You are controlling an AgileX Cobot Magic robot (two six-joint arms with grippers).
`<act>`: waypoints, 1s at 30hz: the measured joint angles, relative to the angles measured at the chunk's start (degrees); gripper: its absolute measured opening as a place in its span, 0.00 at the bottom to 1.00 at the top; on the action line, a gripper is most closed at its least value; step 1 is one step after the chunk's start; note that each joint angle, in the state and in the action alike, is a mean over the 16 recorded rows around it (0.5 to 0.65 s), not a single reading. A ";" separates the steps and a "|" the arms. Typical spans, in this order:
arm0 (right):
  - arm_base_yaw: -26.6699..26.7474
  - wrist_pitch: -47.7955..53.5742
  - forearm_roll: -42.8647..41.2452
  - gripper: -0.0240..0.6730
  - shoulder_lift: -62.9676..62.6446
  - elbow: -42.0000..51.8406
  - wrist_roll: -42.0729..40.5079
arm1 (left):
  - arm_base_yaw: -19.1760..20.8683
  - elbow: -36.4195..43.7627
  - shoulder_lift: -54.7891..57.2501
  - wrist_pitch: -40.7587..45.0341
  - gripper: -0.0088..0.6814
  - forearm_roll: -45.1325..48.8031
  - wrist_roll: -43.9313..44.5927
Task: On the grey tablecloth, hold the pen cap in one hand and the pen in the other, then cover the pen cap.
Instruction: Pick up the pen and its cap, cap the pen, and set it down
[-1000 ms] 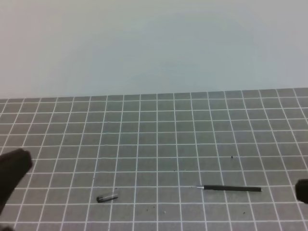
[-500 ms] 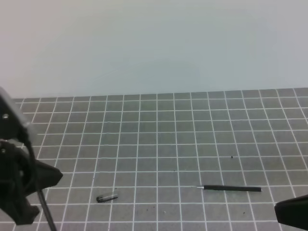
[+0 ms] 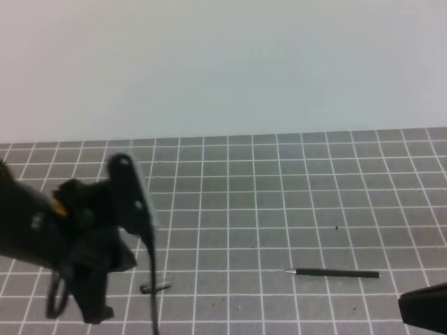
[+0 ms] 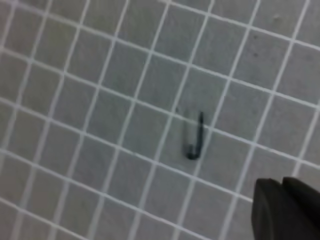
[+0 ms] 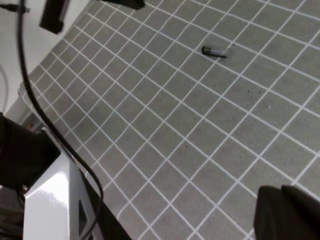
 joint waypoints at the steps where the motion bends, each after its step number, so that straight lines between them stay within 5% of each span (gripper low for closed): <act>1: 0.00 0.09 0.01 0.05 0.00 0.00 0.01 | -1.49 -0.10 0.79 -0.81 0.02 1.88 -0.96; 8: 0.00 1.17 0.05 0.05 0.00 0.00 0.08 | -7.82 -0.26 6.22 -4.70 0.12 10.83 -8.26; 21: 0.00 3.40 0.14 0.05 0.00 0.00 0.23 | -8.69 -0.26 13.95 -8.78 0.48 15.11 -15.30; 30: 0.00 4.52 0.15 0.05 0.00 0.00 0.68 | -8.67 -1.31 19.67 -9.74 0.51 15.80 -15.39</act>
